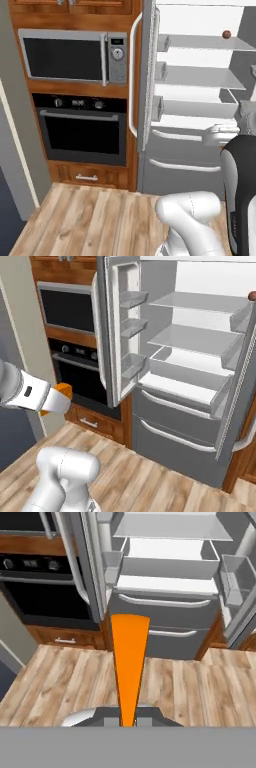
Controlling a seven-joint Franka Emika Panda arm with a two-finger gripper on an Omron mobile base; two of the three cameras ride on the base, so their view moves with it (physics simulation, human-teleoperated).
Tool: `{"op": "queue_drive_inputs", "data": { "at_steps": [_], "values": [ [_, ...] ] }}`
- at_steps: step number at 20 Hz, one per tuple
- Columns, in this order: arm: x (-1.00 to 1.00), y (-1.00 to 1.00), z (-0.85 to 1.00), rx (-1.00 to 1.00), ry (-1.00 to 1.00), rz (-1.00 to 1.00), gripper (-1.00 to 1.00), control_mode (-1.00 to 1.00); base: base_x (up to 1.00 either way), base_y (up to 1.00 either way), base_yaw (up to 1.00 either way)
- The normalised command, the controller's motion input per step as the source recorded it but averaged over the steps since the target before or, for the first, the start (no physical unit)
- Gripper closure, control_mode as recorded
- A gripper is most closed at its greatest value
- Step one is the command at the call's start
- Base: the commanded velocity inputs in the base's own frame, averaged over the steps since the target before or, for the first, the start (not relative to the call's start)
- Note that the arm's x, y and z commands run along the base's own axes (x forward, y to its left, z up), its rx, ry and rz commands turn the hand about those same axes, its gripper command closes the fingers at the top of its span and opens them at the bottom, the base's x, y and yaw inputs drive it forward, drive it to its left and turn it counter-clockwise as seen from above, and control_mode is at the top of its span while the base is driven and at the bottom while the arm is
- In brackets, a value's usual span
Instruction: Pick the cheese from the fridge and the cheese grater from the cabinet and place them next to the salad bowl.
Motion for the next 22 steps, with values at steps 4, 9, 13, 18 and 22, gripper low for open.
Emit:
{"op": "queue_drive_inputs", "data": {
  "at_steps": [4, 9, 13, 18, 22],
  "values": [
    [0.0, 0.0, 0.0, 0.0, 0.0, 0.0, 1.0, 1.0, -0.02, 0.0, 0.6],
    [0.0, 0.0, 0.0, 0.0, 0.0, 0.0, 1.0, 1.0, -0.08, 0.0, 0.6],
    [0.0, 0.0, 0.0, 0.0, 0.0, 0.0, 1.0, 1.0, -0.08, 0.0, 0.6],
    [0.0, 0.0, 0.0, 0.0, 0.0, 0.0, 1.0, 1.0, -0.04, 0.0, 0.61],
    [0.0, 0.0, 0.0, 0.0, 0.0, 0.0, 1.0, 1.0, -0.13, 0.0, 0.65]
  ]
}}
